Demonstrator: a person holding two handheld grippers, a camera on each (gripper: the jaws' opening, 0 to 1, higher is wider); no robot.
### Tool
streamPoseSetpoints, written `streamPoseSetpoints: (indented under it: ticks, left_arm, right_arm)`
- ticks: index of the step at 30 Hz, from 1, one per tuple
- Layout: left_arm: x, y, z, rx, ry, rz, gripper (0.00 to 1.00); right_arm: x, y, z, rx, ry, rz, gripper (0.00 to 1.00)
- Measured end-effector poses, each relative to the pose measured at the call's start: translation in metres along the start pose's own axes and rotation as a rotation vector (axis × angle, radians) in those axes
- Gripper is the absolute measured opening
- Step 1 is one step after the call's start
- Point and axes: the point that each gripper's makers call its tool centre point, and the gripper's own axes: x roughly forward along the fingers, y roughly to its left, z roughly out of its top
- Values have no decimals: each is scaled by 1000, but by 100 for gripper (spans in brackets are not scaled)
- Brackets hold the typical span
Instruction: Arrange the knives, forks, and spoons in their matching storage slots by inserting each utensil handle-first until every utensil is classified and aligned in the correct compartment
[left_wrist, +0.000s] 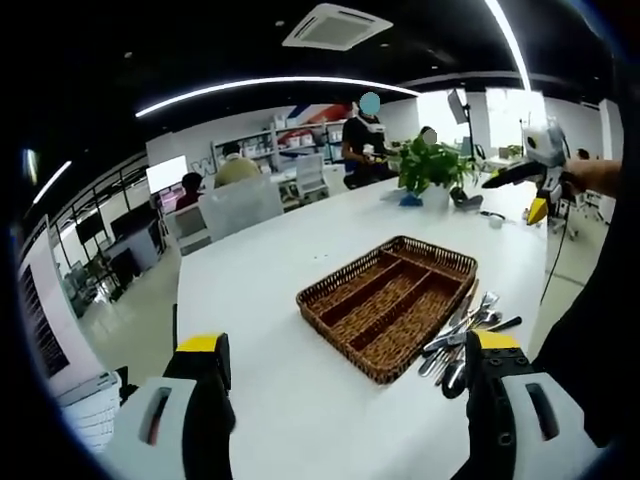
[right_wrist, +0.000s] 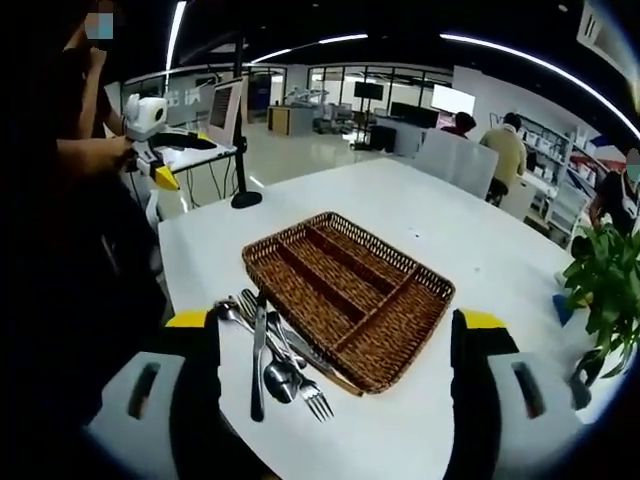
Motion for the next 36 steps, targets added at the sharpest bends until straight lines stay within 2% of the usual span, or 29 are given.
streamPoseSetpoints:
  ticks: [12, 14, 16, 22, 26, 36]
  left_arm:
    - [-1, -2, 4, 2, -16, 8, 99]
    - [0, -2, 5, 4, -23, 13, 99]
    - [0, -4, 6, -1, -29, 8, 99]
    - [0, -6, 4, 3, -24, 3, 99]
    - [-3, -5, -1, -2, -15, 8, 99]
    - [-5, -7, -1, -5, -18, 13, 99]
  right_arm:
    - [9, 16, -6, -38, 21, 17, 96]
    - [14, 24, -12, -100, 36, 21, 95]
    - [19, 33, -18, -113, 49, 37, 96]
    - [28, 43, -26, -87, 53, 54, 96]
    - [30, 44, -29, -73, 52, 61, 95]
    - [36, 47, -40, -64, 56, 78, 90]
